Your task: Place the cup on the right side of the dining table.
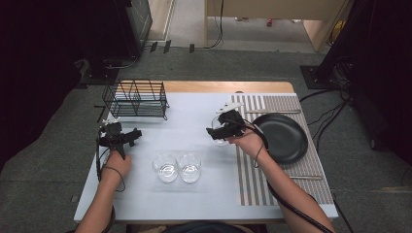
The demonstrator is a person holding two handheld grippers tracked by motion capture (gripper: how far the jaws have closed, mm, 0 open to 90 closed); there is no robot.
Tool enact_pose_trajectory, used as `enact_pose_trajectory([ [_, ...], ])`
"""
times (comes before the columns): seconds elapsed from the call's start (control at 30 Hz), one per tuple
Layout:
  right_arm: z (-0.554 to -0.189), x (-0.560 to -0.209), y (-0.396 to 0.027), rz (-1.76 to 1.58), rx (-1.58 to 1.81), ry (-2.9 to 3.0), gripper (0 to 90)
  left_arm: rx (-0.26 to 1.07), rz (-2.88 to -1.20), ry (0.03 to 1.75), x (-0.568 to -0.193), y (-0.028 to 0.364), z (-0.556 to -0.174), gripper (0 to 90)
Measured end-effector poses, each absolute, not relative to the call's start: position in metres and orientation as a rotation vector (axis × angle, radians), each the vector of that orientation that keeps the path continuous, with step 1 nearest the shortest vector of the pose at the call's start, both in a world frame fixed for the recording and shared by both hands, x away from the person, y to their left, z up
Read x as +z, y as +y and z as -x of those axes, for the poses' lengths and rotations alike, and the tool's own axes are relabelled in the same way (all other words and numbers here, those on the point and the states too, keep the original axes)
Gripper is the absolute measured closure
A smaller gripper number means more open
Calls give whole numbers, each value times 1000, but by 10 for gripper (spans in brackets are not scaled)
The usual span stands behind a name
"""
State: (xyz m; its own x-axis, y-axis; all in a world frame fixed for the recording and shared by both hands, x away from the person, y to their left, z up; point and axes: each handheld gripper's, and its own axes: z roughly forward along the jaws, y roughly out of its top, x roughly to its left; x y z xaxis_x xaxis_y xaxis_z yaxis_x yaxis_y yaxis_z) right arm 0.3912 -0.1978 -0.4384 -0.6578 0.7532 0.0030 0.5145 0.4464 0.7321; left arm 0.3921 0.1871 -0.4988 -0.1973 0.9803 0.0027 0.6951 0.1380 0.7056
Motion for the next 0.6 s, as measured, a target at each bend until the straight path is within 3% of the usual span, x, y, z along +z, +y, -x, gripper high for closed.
enact_pose_trajectory([
  [0.6,-400,-439,-202,-1140,1029,2344,186,811,-1602,1955,-499,187,-392,0],
])
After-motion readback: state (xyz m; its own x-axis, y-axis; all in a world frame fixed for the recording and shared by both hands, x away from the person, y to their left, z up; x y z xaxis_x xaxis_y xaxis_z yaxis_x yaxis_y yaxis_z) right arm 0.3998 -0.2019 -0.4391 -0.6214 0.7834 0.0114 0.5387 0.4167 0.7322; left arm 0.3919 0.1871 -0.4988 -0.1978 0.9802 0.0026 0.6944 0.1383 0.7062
